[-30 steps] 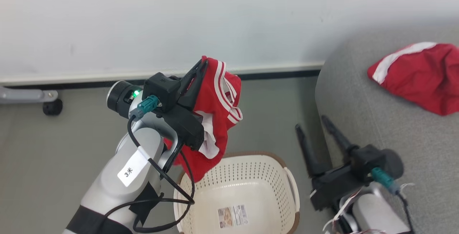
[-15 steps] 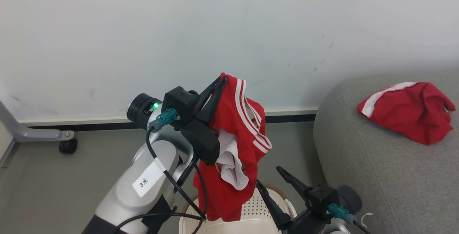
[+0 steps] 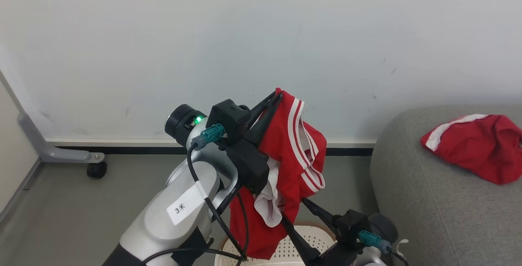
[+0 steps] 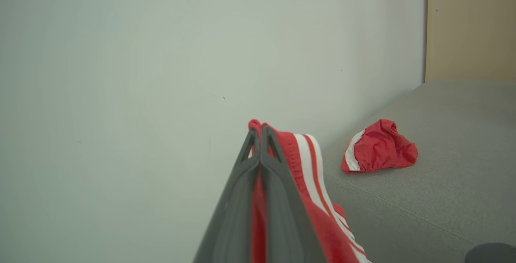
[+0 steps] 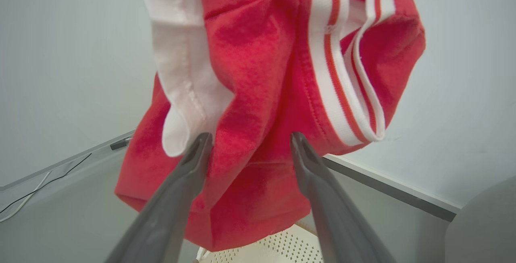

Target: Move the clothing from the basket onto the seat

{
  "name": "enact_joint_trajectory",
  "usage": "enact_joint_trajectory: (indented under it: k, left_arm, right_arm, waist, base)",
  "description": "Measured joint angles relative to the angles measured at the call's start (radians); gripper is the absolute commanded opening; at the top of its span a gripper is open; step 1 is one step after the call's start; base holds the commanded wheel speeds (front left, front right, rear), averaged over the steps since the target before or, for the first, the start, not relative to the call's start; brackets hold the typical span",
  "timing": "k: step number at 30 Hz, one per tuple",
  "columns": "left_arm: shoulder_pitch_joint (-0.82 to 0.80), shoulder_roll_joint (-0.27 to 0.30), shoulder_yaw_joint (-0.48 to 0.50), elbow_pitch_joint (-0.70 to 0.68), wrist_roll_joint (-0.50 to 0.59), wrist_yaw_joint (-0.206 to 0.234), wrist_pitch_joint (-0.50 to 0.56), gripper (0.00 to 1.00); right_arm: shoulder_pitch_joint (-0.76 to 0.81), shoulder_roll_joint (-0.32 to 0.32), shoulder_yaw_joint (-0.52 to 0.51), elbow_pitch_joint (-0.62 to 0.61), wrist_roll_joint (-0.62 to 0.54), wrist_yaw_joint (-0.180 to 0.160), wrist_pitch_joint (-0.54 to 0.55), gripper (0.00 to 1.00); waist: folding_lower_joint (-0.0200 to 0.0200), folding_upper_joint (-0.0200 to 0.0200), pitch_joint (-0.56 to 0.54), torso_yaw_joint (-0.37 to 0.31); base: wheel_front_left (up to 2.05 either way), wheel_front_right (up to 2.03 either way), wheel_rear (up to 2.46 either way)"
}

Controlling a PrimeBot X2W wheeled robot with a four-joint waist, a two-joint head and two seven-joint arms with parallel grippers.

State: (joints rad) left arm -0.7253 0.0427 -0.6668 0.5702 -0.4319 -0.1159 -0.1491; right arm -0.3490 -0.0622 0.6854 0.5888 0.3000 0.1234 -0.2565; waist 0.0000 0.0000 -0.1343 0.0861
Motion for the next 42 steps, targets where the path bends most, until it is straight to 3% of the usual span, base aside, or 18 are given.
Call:
enact_joint_trajectory:
  k: [16,17,18,19,20,21,34,35,37,38,39,42]
  left_arm:
    - [0.0,-0.001,-0.027,-0.067,-0.023,0.003,0.048,0.0]
    - [0.0,-0.001,-0.028,-0.071,-0.026,0.006,0.051,0.0]
    - [0.0,-0.001,-0.029,-0.073,-0.031,0.01,0.052,0.0]
    - [0.0,-0.001,-0.03,-0.075,-0.039,0.01,0.053,0.0]
    - [0.0,-0.001,-0.03,-0.077,-0.044,0.011,0.058,0.0]
    - [0.001,-0.001,-0.03,-0.079,-0.045,0.011,0.06,0.0]
    - [0.072,0.029,0.018,-0.072,-0.075,0.056,0.068,0.0]
    - [0.08,0.036,0.026,-0.067,-0.078,0.056,0.068,0.36]
    - [0.097,0.047,0.037,-0.062,-0.085,0.064,0.067,0.68]
    - [0.105,0.052,0.039,-0.059,-0.085,0.064,0.066,0.75]
    - [0.115,0.055,0.042,-0.057,-0.085,0.065,0.061,0.99]
    - [0.141,0.063,0.048,-0.057,-0.1,0.073,0.051,1.0]
  right_arm:
    - [-0.15,0.002,0.17,0.043,0.118,0.0,0.0,1.0]
    - [-0.16,0.002,0.179,0.044,0.13,0.0,0.0,0.71]
    - [-0.169,0.002,0.187,0.047,0.14,0.0,0.0,0.71]
    - [-0.177,0.002,0.194,0.052,0.143,0.0,0.0,0.46]
    - [-0.183,0.002,0.198,0.056,0.149,0.0,0.0,0.31]
    - [-0.189,0.002,0.203,0.059,0.156,0.0,0.0,0.0]
    - [-0.2,0.002,0.168,0.095,0.194,0.001,0.0,0.0]
    - [-0.2,0.002,0.158,0.094,0.194,0.001,0.0,0.0]
    - [-0.2,-0.004,0.142,0.088,0.194,0.001,0.0,0.0]
    - [-0.199,-0.011,0.133,0.08,0.194,0.001,0.0,0.0]
    - [-0.199,-0.023,0.123,0.07,0.194,0.001,0.0,0.0]
    - [-0.198,-0.071,0.09,0.043,0.194,-0.002,0.0,0.0]
  waist:
    - [0.0001,0.0,-0.004,0.042]
    - [0.0001,0.0,-0.002,0.044]
    - [0.0001,0.0,-0.001,0.046]
    - [0.0001,0.0,0.0,0.048]
    - [0.0001,0.0,0.001,0.049]
    - [0.0001,0.0,0.003,0.051]
    - [0.0001,0.0,0.013,0.015]
    - [0.0001,0.0,0.013,0.008]
    - [0.0001,0.0,0.013,-0.005]
    - [0.0001,0.0,0.013,-0.013]
    - [0.0001,0.0,0.013,-0.02]
    - [0.0001,0.0,0.013,-0.044]
  base:
    - [0.0,0.0,0.0]
    - [0.0,0.0,0.0]
    - [0.0,0.0,0.0]
    - [0.0,0.0,0.0]
    - [0.0,0.0,0.0]
    - [0.0,0.0,0.0]
    - [0.0,0.0,0.0]
    - [0.0,0.0,0.0]
    - [0.0,0.0,0.0]
    - [0.0,0.0,0.0]
    - [0.0,0.0,0.0]
    - [0.0,0.0,0.0]
